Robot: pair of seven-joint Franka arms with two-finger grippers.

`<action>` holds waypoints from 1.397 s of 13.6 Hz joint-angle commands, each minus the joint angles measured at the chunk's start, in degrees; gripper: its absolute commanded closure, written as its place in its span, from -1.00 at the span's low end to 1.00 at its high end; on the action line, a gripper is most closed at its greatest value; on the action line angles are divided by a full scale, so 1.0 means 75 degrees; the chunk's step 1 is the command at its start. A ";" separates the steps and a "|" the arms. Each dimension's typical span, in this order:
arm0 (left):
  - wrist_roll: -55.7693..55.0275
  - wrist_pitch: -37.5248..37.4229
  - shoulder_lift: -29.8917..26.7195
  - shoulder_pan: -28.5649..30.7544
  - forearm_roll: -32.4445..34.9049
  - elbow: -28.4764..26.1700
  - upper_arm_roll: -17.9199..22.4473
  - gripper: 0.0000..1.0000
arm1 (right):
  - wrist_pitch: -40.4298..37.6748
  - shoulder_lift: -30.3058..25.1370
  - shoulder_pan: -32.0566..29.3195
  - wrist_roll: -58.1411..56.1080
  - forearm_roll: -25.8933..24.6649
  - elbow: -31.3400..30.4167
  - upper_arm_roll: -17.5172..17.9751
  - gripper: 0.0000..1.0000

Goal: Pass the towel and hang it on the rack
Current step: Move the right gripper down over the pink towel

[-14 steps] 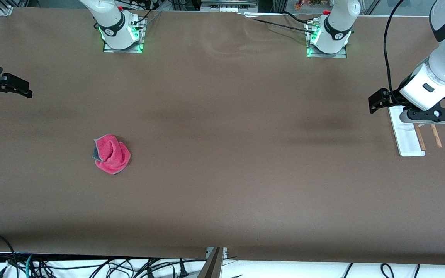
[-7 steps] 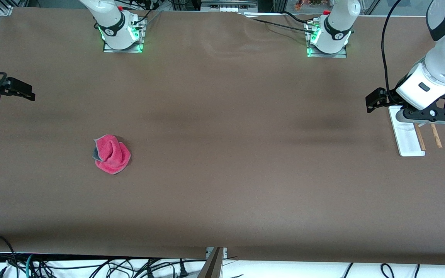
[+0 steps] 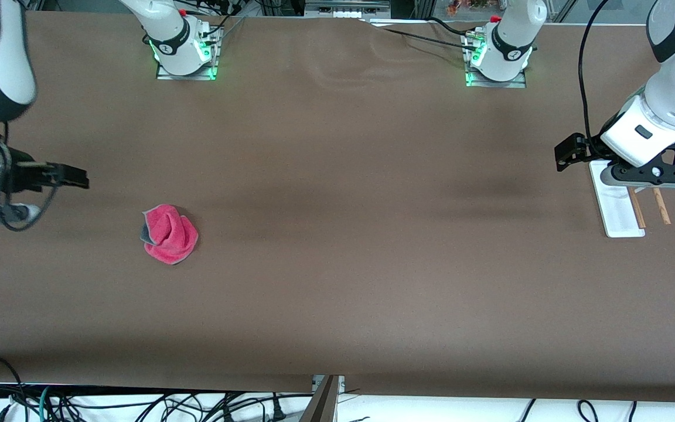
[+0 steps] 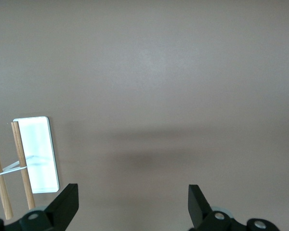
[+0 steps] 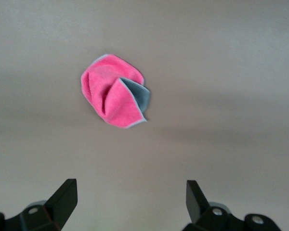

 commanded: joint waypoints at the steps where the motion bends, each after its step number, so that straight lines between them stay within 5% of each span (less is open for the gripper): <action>1: -0.0083 -0.0196 0.0081 0.0003 0.0015 0.0221 -0.0020 -1.00 | 0.0475 0.0727 0.0299 -0.0006 0.0034 0.0190 -0.0009 -1.00; 8: -0.0094 -0.0232 0.0081 0.0003 0.0015 0.0221 -0.0020 -1.00 | 0.1204 0.2169 0.0264 -0.0135 0.0081 0.0154 -0.0009 -1.00; 15: -0.0083 -0.0243 0.0070 0.0026 0.0015 0.0221 -0.0009 -1.00 | 0.1601 0.2780 -0.0063 -0.1842 0.0139 0.0026 0.0003 -1.00; 19: -0.0083 -0.0243 0.0070 0.0015 0.0015 0.0221 -0.0020 -1.00 | 0.1906 0.3120 -0.0345 -0.3261 0.1064 0.0002 -0.0009 -1.00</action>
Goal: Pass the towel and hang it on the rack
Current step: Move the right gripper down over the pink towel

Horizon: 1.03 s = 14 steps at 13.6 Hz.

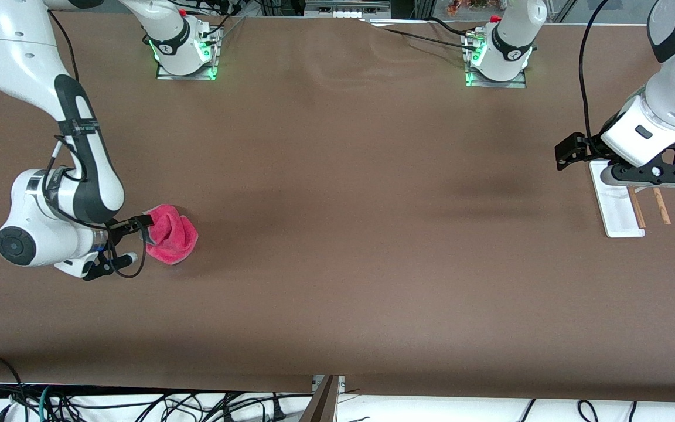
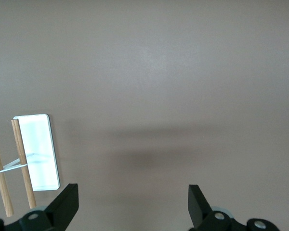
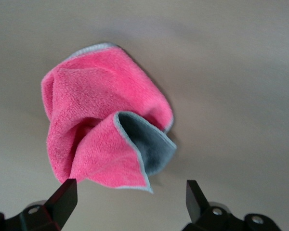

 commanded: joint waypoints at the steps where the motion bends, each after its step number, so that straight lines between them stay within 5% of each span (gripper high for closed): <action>1: -0.0082 -0.0177 0.0070 0.0007 0.0015 0.0220 -0.0026 -1.00 | 0.0234 0.0163 -0.0147 -0.0692 0.0402 0.0000 0.0045 -1.00; 10: -0.0082 -0.0165 0.0081 0.0007 0.0015 0.0231 -0.0014 -1.00 | 0.0364 0.0398 -0.0229 -0.1114 0.1163 -0.0269 0.0056 -0.99; 13: -0.0082 -0.0165 0.0070 0.0007 0.0015 0.0220 -0.0014 -1.00 | 0.0305 0.0386 -0.0229 -0.1114 0.1293 -0.0258 0.0056 -0.35; 14: -0.0082 -0.0165 0.0070 0.0007 0.0015 0.0220 -0.0014 -1.00 | 0.0270 0.0363 -0.0240 -0.1103 0.1293 -0.0223 0.0056 -0.27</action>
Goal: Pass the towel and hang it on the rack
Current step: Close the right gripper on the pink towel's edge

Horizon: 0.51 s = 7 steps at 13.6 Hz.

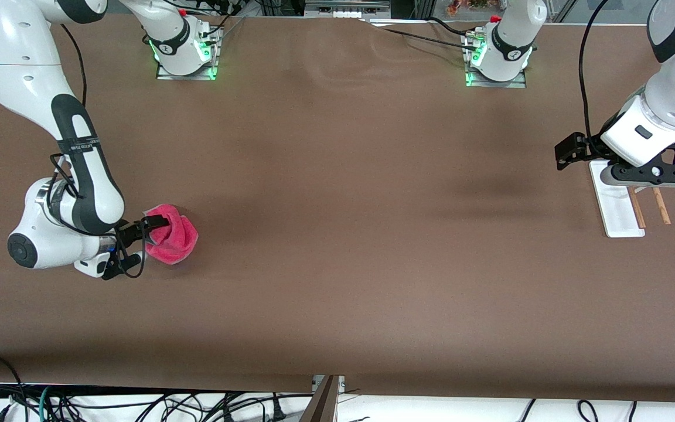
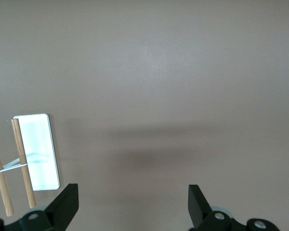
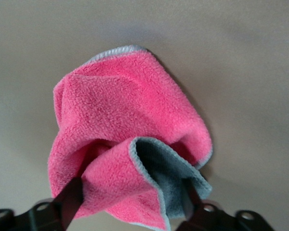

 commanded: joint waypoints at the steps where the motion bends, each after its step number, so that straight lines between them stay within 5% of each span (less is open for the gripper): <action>1: -0.0082 -0.0166 0.0070 0.0018 0.0015 0.0220 -0.0013 -1.00 | -0.0017 -0.0126 -0.0095 -0.0159 0.0219 -0.0041 0.0039 -0.27; 4: -0.0082 -0.0154 0.0070 0.0018 0.0015 0.0231 -0.0001 -1.00 | -0.0181 -0.0161 -0.0188 -0.0147 0.0254 0.0006 0.0038 -0.26; 7: -0.0082 -0.0166 0.0070 0.0018 0.0015 0.0220 -0.0001 -1.00 | -0.0287 -0.0161 -0.0270 -0.0158 0.0524 0.0006 0.0027 0.34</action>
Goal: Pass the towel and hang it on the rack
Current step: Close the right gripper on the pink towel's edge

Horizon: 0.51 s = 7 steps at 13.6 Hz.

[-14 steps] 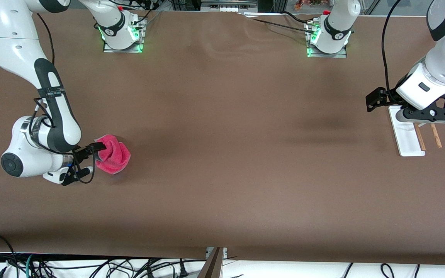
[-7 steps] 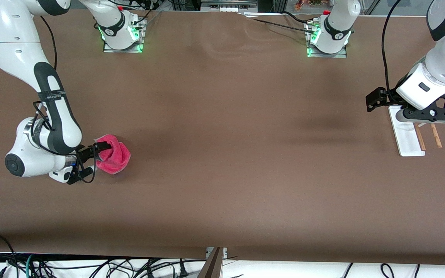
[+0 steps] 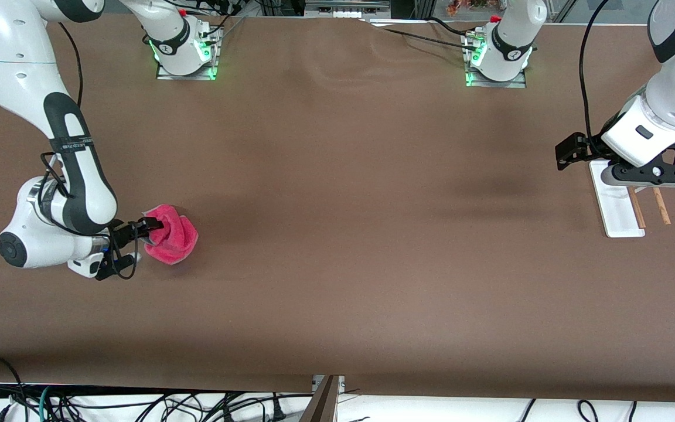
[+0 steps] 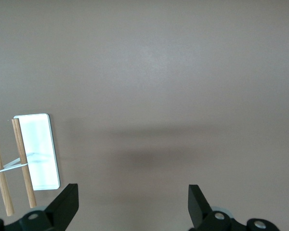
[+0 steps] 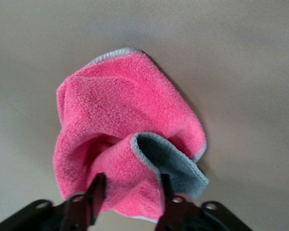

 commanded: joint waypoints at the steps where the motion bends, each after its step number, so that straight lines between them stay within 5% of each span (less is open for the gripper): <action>1: -0.0082 -0.0165 0.0070 0.0017 0.0015 0.0219 -0.0020 -1.00 | -0.0172 -0.0115 -0.0144 -0.0169 0.0260 -0.0036 0.0033 0.37; 7: -0.0094 -0.0165 0.0070 0.0005 0.0015 0.0219 -0.0044 -1.00 | -0.0161 -0.0103 -0.0156 -0.0158 0.0260 -0.0036 0.0033 0.31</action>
